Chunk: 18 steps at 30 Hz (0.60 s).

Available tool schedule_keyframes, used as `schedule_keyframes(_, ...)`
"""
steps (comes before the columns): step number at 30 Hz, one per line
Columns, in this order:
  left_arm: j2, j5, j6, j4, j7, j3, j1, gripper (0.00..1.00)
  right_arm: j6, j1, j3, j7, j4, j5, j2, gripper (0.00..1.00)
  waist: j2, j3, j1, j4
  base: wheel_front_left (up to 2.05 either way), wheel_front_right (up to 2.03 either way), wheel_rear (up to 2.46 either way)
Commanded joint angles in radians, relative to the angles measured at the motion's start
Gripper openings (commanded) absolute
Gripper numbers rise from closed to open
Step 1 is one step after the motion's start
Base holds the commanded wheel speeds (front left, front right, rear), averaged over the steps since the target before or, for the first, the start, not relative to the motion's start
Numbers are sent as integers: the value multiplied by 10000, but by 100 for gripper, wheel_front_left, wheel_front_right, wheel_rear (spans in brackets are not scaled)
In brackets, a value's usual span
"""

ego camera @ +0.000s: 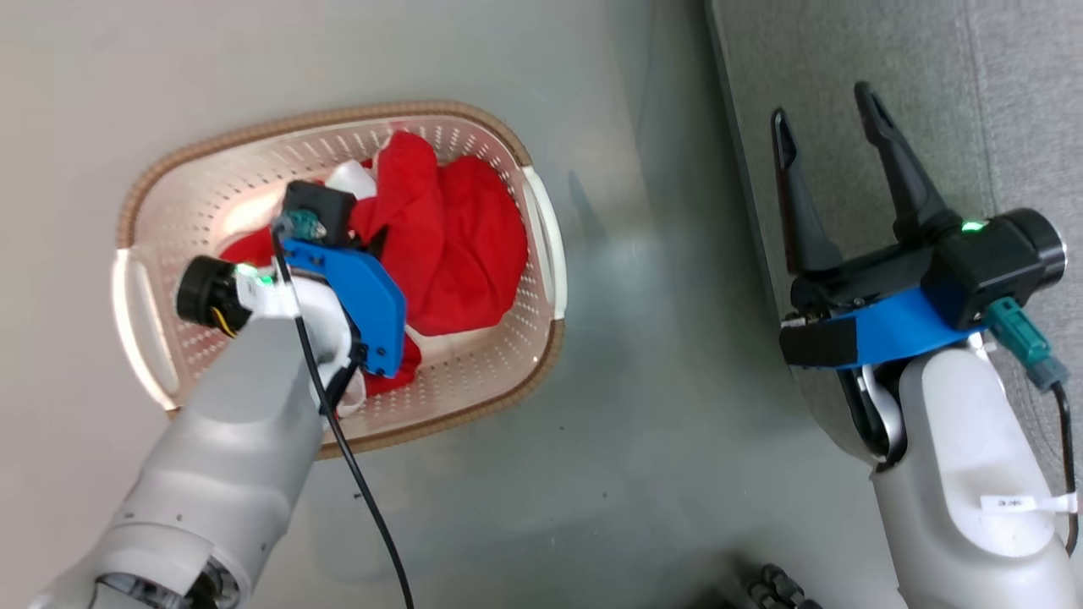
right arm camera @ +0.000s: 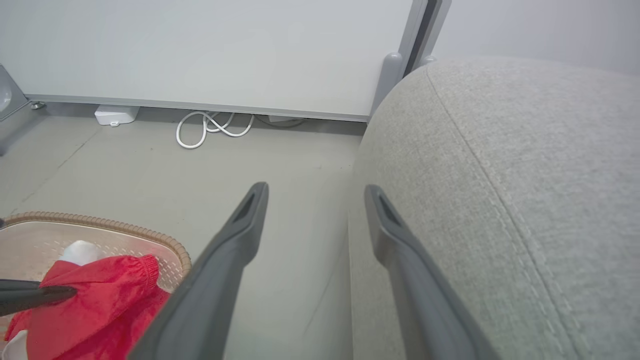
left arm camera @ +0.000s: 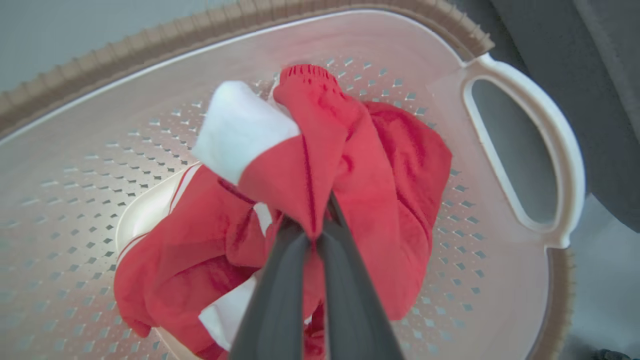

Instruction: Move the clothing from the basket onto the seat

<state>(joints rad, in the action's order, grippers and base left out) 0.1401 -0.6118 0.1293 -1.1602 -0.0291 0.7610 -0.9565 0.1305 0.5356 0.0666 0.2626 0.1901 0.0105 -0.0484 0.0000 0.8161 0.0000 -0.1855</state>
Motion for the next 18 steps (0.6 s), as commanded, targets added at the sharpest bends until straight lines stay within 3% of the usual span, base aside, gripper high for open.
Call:
schedule_keyframes(1,-15,-188,18,144,-239,185,179,0,4,-203,-43,37,71,64,-38,100,0,-456,0,231,0,0,0)
schedule_keyframes(18,-270,-1675,18,1149,-2290,1240,1695,0,4,-1398,-320,37,679,264,-107,100,0,-3334,0,956,0,0,0)
